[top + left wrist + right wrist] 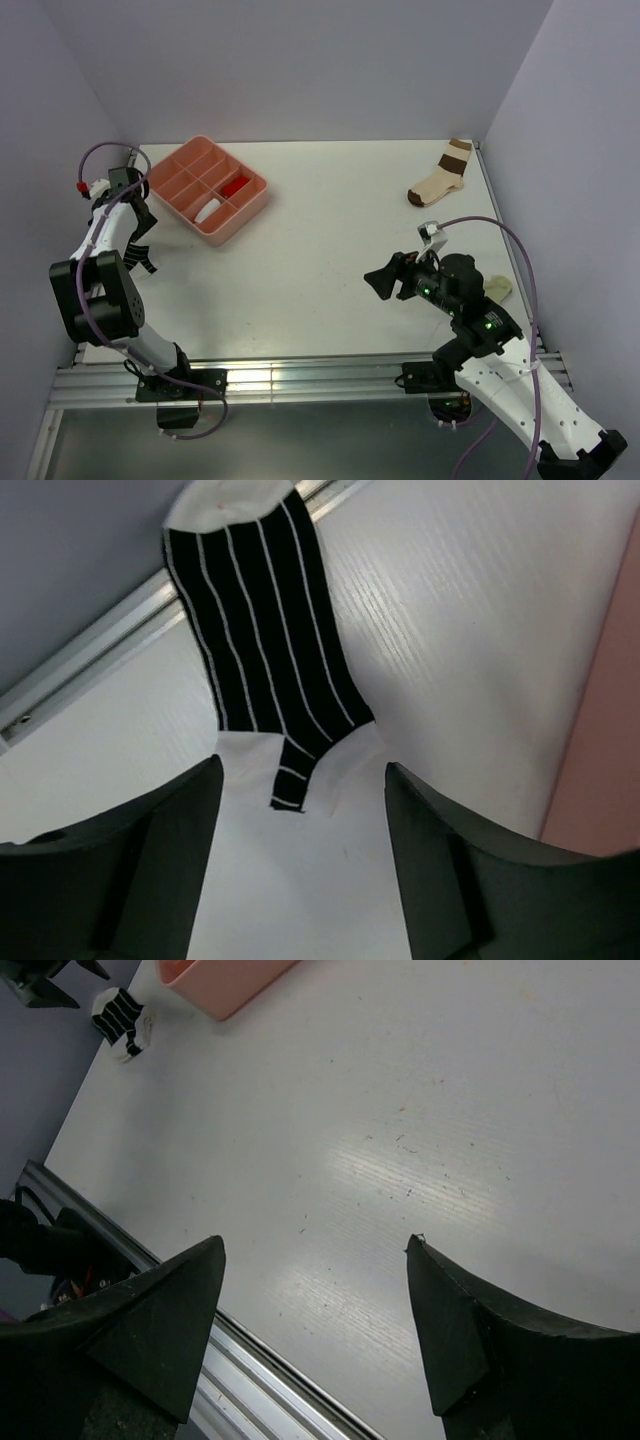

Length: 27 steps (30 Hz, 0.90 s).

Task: Roll the socks
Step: Move the sock to the center of the board.

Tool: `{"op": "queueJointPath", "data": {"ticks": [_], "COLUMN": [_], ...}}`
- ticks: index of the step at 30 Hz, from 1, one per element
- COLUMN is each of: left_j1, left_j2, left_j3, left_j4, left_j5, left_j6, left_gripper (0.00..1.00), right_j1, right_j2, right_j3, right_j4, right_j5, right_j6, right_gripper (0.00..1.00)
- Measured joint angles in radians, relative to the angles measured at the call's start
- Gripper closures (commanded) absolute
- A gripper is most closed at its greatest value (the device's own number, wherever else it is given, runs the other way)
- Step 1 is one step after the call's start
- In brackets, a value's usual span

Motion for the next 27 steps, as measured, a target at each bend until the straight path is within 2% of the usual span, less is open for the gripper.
{"op": "queueJointPath", "data": {"ticks": [9, 17, 23, 27], "left_j1": [0.032, 0.037, 0.019, -0.066], "left_j2": [0.230, 0.207, 0.127, 0.049], "left_j3": [-0.013, -0.055, -0.154, -0.241], "left_j4": [0.042, 0.095, 0.129, 0.134], "left_j5": [0.111, 0.188, 0.282, 0.352], "left_j6": [-0.010, -0.049, -0.102, -0.178], "left_gripper": [0.45, 0.58, 0.59, 0.59], "right_j1": [0.000, 0.000, 0.000, 0.000], "right_j2": [0.016, -0.015, -0.042, -0.045], "right_j3": [0.000, -0.001, -0.001, -0.001], "right_j4": [-0.015, -0.017, -0.018, -0.021], "right_j5": [0.000, 0.014, 0.035, 0.046], "right_j6": [-0.005, -0.005, -0.005, -0.006], "right_gripper": [0.21, 0.21, 0.21, 0.21]}}
